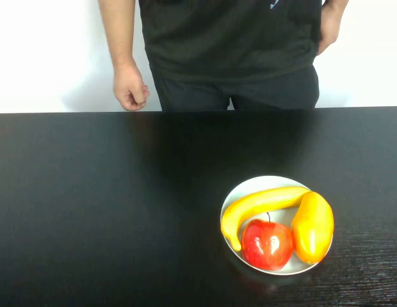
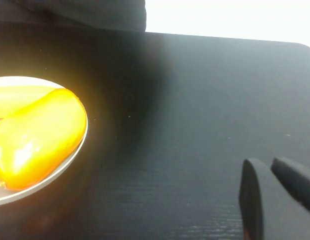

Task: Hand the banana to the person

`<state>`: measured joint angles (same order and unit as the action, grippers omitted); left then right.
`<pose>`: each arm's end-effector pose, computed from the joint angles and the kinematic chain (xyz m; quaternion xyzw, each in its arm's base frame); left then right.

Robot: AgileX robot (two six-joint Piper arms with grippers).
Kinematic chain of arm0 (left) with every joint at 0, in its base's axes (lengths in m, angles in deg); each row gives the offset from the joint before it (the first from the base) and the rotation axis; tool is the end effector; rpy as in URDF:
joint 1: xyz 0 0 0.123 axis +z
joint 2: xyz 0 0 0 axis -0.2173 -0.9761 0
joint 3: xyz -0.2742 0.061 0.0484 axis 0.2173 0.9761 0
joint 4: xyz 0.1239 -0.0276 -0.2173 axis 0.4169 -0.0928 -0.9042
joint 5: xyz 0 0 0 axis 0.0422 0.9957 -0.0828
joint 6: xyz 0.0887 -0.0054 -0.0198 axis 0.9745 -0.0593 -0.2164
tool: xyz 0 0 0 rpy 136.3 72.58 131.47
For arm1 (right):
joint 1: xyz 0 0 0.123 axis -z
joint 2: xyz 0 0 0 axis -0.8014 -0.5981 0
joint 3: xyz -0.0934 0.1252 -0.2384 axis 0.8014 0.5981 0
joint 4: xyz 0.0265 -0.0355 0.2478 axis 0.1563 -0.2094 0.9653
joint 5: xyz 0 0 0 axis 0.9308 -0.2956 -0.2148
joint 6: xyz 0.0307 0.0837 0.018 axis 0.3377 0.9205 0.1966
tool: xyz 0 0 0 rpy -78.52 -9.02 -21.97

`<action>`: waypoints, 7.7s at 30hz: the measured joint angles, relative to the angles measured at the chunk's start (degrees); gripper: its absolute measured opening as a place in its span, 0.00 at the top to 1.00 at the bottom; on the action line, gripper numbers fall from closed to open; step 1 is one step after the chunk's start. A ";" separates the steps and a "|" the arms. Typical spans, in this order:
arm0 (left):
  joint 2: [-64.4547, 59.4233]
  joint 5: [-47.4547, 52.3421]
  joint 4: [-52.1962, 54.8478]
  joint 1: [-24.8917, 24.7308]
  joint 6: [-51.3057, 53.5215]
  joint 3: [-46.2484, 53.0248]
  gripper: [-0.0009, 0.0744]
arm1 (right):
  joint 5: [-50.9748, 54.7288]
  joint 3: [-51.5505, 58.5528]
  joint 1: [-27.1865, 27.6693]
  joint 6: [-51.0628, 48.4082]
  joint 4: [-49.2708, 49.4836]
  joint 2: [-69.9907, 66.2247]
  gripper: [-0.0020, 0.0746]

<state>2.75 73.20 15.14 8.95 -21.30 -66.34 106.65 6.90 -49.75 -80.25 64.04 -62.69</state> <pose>0.0528 -0.0012 0.1734 0.0144 0.7995 -0.0117 0.6004 0.0525 0.0014 0.1752 -0.0180 0.7879 -0.0197 0.6153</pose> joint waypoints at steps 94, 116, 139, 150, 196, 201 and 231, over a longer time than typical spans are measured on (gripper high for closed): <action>0.00 0.00 0.00 0.00 0.00 0.00 0.99 | 40.76 -58.40 -13.88 -6.16 6.61 -65.44 0.98; 0.00 0.09 0.00 0.00 0.00 0.00 0.99 | 33.74 -86.50 -30.26 -50.03 -1.71 -107.41 0.42; 0.00 0.09 0.00 0.00 0.00 0.00 0.99 | 31.59 -89.79 -30.51 -55.87 -3.11 -116.93 0.42; 0.00 0.09 0.00 0.00 0.00 0.00 0.99 | 29.64 -89.79 -30.24 -55.76 -3.24 -119.88 0.42; 0.00 0.09 0.11 0.00 0.00 0.00 0.99 | 54.98 -101.47 -31.69 -19.49 -20.60 -85.20 0.98; 0.00 0.09 0.11 0.00 0.00 0.00 0.99 | 54.98 -105.15 -35.81 -21.75 -20.93 -88.96 0.98; 0.00 0.09 0.11 0.00 0.00 0.00 0.99 | 54.98 -117.64 -41.20 -20.63 -23.17 -108.24 0.33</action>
<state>2.75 73.29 15.25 8.95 -21.30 -66.34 161.63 -110.74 -90.95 -100.88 40.87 -170.93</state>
